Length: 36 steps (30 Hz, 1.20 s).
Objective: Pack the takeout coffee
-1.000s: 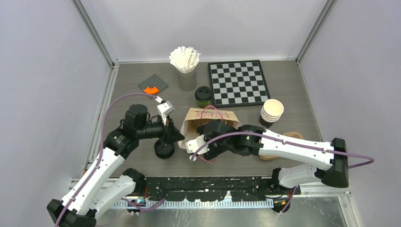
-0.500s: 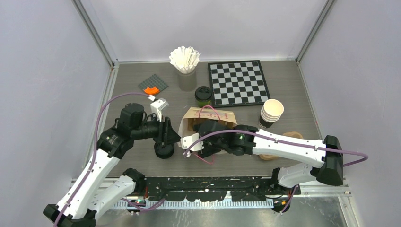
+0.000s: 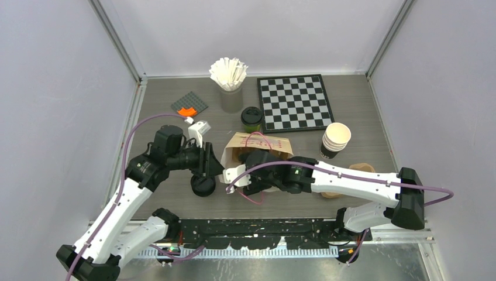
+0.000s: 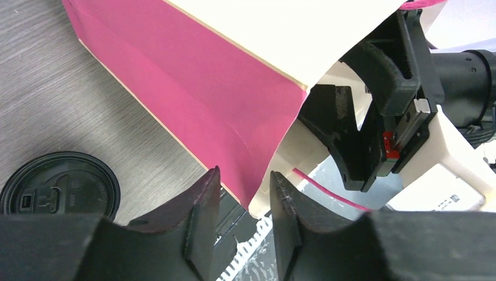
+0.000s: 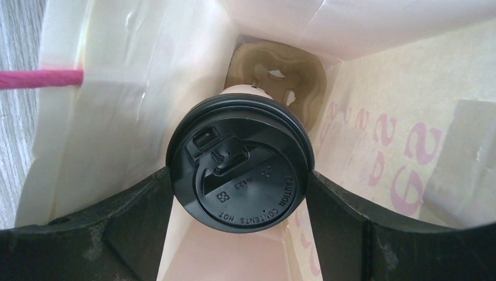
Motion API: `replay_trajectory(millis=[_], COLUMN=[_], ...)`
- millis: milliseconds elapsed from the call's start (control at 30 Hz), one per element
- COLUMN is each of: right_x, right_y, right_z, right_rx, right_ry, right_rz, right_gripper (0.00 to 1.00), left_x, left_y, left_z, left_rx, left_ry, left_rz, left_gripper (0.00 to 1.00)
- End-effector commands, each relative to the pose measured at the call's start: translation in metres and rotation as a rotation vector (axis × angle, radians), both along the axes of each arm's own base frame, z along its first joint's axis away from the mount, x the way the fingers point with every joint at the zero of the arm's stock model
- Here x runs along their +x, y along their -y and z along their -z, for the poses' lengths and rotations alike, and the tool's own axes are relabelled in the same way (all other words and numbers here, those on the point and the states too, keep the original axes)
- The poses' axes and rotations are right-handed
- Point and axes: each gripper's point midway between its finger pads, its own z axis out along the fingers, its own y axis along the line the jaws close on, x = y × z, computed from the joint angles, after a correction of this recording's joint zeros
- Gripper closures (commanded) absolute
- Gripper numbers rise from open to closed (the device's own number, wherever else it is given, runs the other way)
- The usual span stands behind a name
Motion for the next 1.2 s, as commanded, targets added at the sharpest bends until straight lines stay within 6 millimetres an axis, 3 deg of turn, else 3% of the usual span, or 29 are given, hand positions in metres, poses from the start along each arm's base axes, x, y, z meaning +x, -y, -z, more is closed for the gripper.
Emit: replay_trajectory(millis=[0,233,533,800,1167], right_x=[0.004,0.009,0.005,0.026,0.039], right_y=[-0.001,0.013,0.022,0.012,0.007], right_z=[-0.011,-0.023,-0.003,0.013,0.013], right_rx=[0.057,0.041,-0.045,-0.088,-0.090], right_ry=[0.029,0.082,0.052,0.103,0.172], right_rz=[0.036,0.042,-0.013,0.015,0.028], right_gripper=[0.32,0.31,0.31,0.31,0.31], left_x=[0.003,-0.002,-0.006,-0.010,-0.008], left_y=[0.000,0.001,0.004,0.005,0.006], left_z=[-0.007,-0.010,-0.011,-0.009,-0.006], left_rx=[-0.011,-0.029,-0.047,-0.052,-0.047], left_ry=[0.052,0.127,0.158,0.134,0.120], left_rz=[0.005,0.057,0.107,0.116,0.116], left_gripper=[0.67,1.00,1.00,1.00,1.00])
